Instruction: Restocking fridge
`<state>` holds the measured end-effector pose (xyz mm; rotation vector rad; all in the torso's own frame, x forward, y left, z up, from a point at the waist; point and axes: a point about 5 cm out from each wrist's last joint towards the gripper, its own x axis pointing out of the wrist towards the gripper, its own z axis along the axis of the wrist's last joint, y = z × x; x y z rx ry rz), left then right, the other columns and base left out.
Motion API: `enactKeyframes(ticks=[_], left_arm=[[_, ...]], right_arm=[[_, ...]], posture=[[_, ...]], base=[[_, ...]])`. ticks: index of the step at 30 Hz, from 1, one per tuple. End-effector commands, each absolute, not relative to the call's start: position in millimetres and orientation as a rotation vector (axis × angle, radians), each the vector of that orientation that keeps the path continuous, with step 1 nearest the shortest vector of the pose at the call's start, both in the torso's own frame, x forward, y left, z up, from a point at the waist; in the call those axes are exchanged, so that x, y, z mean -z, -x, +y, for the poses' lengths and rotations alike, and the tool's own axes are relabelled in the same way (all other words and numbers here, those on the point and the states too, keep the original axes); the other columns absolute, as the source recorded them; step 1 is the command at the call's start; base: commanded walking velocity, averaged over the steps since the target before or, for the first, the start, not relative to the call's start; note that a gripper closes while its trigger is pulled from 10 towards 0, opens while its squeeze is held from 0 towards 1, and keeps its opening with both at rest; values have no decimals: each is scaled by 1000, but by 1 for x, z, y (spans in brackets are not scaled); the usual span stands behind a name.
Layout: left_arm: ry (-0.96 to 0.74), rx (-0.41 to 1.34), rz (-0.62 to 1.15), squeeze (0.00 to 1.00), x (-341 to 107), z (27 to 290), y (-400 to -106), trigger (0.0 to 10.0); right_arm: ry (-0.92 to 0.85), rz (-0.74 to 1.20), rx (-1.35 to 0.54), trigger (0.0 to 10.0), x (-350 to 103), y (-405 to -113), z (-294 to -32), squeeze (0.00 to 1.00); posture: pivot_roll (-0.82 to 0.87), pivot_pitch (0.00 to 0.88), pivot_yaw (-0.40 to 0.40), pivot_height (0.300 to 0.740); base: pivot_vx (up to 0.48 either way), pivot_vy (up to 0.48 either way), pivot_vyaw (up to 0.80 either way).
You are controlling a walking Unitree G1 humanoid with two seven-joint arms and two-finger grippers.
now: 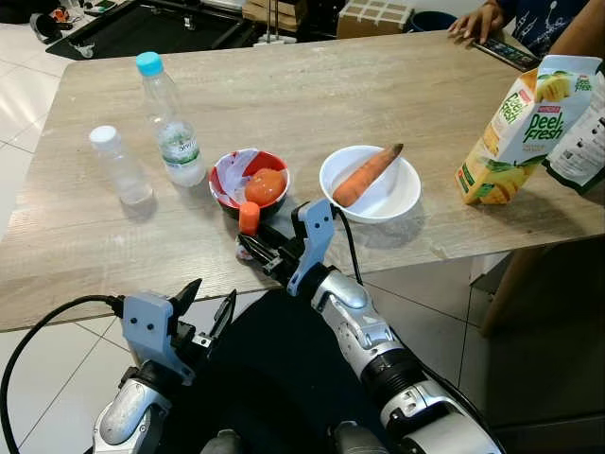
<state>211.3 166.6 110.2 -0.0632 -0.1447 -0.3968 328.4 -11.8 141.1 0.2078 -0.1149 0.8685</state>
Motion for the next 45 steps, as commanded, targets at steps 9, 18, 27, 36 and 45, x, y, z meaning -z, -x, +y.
enactKeyframes(ticks=[9,18,27,36,45], left_arm=[[35,414,-114,0,-104,168,-210,10000],[26,425,-118,0,-104,166,-214,10000],[21,439,-115,0,-104,166,-214,10000],[15,453,-126,0,-106,165,-217,10000],[-14,451,-155,0,-111,165,-219,10000]], right_arm=[[-299,-258,-1003,10000,-179,-312,43,0],[-185,-373,-960,10000,-172,-311,1,0],[-58,-339,-973,10000,-155,-306,-18,0],[39,-253,-939,10000,-132,-304,-38,0],[120,-179,-905,10000,-121,-310,-48,0]], posture=[[-116,208,16,740],[-120,192,19,740],[-123,183,29,740],[-124,178,34,740],[-124,178,34,740]], base=[[0,0,0],[0,0,0],[0,0,0],[0,0,0],[0,0,0]])
